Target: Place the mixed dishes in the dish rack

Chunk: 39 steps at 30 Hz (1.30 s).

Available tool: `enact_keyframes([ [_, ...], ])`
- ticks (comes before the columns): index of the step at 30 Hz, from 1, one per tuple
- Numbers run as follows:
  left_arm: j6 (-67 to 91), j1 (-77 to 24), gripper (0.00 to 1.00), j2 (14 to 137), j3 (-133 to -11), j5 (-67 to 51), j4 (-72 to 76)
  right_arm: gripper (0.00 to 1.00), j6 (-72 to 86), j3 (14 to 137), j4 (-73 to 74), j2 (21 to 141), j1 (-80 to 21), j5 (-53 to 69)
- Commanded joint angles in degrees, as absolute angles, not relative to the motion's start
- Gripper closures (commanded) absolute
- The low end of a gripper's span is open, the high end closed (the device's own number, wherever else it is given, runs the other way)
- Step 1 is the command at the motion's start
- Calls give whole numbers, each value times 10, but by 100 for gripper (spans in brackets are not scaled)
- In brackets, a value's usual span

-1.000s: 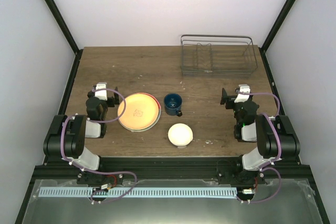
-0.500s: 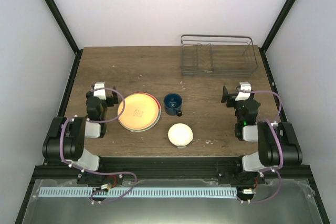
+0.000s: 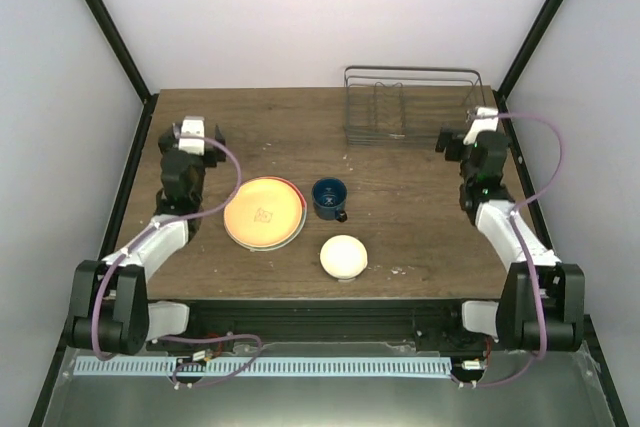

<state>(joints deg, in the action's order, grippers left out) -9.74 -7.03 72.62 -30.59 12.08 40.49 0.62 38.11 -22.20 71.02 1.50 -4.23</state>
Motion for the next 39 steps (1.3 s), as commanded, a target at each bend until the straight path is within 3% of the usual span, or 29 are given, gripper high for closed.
enact_keyframes([
  [1, -137, -70, 0, 731, -441, 183, 228, 0, 42, 561, -9, 764, 9, -59],
  [10, -146, -70, 1, 838, -674, 208, 50, 0, 77, 944, 255, 968, 7, -46],
  [19, -73, -71, 4, 923, -800, 210, -108, 0, 145, 1269, 476, 1183, 0, -1],
  [39, -26, -75, 4, 1000, -812, 158, -109, 0, 147, 1315, 435, 1358, -93, 17],
])
